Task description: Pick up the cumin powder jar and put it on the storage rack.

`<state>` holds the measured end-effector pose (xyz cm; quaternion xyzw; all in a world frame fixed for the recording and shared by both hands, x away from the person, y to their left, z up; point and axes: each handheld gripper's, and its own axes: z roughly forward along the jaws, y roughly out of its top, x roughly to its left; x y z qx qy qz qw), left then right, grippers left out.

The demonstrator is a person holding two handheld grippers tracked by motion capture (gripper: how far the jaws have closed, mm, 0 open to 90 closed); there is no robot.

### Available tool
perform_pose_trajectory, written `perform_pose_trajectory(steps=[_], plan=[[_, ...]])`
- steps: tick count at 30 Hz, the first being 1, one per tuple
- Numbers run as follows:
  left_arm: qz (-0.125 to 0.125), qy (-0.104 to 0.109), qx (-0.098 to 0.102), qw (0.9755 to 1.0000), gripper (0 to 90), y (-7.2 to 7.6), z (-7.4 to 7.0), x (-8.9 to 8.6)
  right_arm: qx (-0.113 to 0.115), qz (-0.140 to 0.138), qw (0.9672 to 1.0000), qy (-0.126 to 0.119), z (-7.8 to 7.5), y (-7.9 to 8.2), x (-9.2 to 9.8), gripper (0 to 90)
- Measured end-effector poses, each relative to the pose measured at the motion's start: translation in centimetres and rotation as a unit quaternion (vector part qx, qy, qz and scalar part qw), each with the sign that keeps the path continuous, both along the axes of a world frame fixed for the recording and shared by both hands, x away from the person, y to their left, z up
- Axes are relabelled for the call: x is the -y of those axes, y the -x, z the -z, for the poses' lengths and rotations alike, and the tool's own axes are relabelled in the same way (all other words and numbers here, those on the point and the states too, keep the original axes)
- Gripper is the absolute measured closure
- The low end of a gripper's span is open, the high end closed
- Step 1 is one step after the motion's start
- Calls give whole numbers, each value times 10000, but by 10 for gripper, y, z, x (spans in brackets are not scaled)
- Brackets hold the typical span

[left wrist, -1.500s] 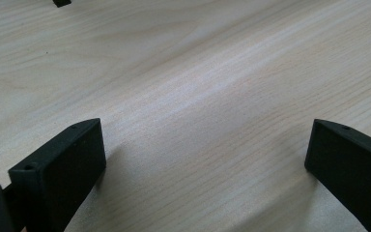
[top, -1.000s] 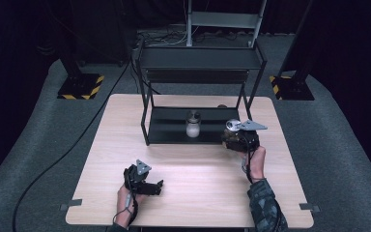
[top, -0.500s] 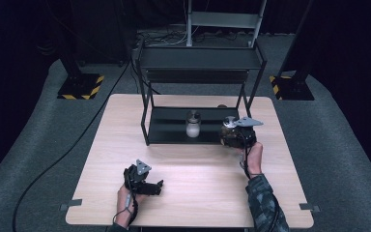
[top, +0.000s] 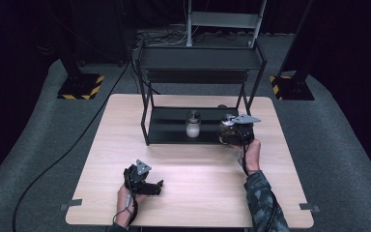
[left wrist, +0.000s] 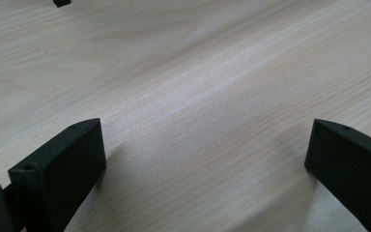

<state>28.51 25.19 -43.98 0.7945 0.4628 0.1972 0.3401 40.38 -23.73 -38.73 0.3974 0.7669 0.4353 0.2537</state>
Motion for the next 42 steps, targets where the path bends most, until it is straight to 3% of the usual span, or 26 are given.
perform_pose_trajectory(steps=[42], plan=[[0,1,0,10000,3,0,0,0,-300,-88,9995,-55,6,-38,-21,306]])
